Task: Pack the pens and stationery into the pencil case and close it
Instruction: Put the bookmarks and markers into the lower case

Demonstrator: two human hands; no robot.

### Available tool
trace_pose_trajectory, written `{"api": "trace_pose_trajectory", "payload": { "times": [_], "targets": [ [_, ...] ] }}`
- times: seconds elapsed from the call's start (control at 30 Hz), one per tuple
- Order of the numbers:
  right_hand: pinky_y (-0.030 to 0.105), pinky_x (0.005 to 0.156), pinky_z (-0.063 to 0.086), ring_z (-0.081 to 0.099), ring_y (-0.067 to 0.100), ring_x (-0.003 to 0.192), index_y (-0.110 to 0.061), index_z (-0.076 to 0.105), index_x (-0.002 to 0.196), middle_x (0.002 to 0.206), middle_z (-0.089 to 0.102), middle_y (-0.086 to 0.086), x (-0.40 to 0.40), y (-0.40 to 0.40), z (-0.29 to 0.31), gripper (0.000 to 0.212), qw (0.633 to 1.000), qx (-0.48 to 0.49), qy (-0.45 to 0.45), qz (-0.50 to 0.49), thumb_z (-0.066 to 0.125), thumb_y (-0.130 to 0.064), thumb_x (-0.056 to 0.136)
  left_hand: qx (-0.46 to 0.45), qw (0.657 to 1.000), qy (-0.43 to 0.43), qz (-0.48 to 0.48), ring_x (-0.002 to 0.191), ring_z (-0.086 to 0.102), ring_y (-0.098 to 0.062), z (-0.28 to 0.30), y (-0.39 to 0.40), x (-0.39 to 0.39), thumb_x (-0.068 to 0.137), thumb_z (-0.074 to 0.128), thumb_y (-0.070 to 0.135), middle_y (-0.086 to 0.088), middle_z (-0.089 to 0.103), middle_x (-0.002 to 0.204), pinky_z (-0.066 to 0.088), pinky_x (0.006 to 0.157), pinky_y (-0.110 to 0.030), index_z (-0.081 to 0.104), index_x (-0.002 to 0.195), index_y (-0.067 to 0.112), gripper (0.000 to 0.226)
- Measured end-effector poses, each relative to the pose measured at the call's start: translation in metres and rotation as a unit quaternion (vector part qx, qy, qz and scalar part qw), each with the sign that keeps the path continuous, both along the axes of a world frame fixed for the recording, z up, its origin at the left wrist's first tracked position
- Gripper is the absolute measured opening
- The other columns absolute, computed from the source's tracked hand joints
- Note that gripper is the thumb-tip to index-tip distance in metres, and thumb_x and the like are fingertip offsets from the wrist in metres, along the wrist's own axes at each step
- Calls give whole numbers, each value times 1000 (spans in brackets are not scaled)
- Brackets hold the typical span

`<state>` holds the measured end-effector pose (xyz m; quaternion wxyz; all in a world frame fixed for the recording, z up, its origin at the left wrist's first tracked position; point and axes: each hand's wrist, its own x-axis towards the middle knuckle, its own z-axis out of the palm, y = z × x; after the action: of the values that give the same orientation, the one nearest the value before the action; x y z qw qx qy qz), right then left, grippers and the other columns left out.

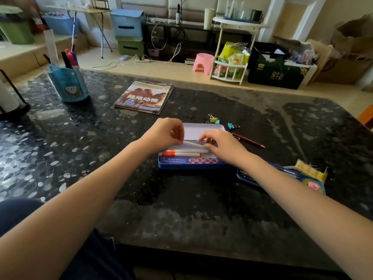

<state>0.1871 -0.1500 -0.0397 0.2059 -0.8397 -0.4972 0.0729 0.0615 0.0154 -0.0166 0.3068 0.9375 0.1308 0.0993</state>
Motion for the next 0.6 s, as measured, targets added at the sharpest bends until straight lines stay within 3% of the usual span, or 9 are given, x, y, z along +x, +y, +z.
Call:
{"api": "trace_pose_trajectory", "payload": {
  "times": [0.1,0.27,0.43,0.6],
  "targets": [
    [31,89,48,58,14,97,-20,67,107,109,63,1,-3,-1,-7,22,1000,-17,0,-8,55,-11,91,69,996,50,-5,76,61,-12,-10,-1,-2,75,71,4,8,60,73,48,69,-23,61,74,19,18],
    [26,96,40,55,18,111,-14,65,120,120,62,4,-13,3,-9,34,1000,-23,-9,-20,47,-3,93,124,990,63,21,81,61,-16,-12,-1,-3,79,65,7,6,60,77,50,71,-28,64,77,19,12],
    [22,98,35,56,14,111,-15,68,115,119,64,-1,-12,-4,-8,33,998,9,23,-50,47,-3,92,223,969,105,18,89,59,-22,-17,-6,-4,87,54,8,-2,61,101,41,67,-28,64,95,22,19],
    [32,89,47,60,20,102,-12,70,106,109,67,6,15,-25,-8,28,980,120,-67,-141,49,-3,91,298,949,105,1,101,53,-22,-15,-9,-5,88,50,7,-3,59,107,37,74,-29,64,101,21,23]
  ]
}}
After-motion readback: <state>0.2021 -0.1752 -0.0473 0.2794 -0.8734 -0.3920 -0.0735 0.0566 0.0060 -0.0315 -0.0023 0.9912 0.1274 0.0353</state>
